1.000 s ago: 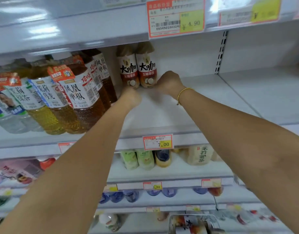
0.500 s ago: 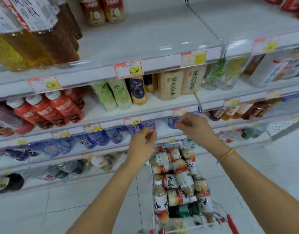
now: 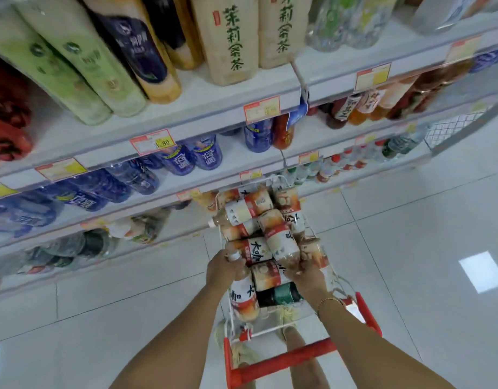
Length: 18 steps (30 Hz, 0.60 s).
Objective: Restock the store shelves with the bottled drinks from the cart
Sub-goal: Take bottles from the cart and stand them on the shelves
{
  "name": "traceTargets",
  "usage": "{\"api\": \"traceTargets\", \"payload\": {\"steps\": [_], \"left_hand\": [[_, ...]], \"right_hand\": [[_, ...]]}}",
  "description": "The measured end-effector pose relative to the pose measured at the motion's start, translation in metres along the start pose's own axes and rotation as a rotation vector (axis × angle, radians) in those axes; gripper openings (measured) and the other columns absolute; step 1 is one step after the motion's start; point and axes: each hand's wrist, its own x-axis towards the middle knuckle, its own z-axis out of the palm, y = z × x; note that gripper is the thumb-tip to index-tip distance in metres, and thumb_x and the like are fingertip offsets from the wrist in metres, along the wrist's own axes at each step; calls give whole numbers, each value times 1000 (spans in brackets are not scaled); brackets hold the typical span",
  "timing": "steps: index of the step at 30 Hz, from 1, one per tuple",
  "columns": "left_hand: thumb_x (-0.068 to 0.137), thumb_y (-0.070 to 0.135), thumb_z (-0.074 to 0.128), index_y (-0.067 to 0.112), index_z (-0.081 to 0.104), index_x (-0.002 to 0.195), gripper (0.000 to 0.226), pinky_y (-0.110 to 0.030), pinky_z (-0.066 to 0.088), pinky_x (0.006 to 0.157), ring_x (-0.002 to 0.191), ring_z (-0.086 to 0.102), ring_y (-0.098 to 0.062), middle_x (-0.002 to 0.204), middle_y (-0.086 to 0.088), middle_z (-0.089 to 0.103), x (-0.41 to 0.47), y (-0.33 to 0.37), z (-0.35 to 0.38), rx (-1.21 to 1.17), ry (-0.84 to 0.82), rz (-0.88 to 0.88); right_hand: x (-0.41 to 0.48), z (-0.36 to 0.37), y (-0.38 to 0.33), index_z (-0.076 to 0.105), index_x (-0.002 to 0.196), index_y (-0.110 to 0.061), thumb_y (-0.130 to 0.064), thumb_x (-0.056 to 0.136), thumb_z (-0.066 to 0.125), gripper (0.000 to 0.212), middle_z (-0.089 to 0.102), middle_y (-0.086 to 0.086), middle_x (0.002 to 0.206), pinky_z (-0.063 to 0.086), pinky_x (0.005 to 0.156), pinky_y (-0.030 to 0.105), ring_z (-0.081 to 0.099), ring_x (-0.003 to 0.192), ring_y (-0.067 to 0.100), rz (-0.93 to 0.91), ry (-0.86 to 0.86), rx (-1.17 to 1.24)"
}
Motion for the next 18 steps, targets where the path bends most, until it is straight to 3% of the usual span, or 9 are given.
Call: {"api": "traceTargets", "payload": {"steps": [3,7,11,15,18], "left_hand": [[83,30,64,9,61,114,38,-23,41,72,102,61,-25,113,-8,65,13,4,8,102,55,-49],[81,27,65,11,68,104,28,-25,46,74,98,63,-25,107,-9,68,5,7,6,122,89,-43],[85,18,62,8,61,108,26,-26,45,76,97,61,-27,105,-9,63,-35,-1,-2,59,74,111],[84,15,62,9,61,106,23,-24,40,74,94,60,-23,100,-7,60,-75,-1,-35,5,131,285],[82,10,65,11,61,108,26,-22,39,74,91,59,-20,103,-6,61,-102,17,-79,-10,239,426]], "right_hand": [[7,5,8,65,102,-3,-28,87,60,29,67,12,93,37,67,25,56,82,26,-13,35,40],[-9,-8,3,63,93,-7,-25,85,64,20,60,3,76,36,54,22,54,68,17,-65,82,102],[-37,-34,-26,60,79,-7,-19,75,72,18,60,5,66,38,48,24,52,57,17,-174,300,208],[-57,-62,-63,53,82,-2,-11,77,67,16,59,10,72,31,43,22,50,59,20,-273,338,103],[-83,-85,-83,55,86,2,-18,80,67,24,60,13,74,32,45,27,51,61,23,-334,360,43]]}}
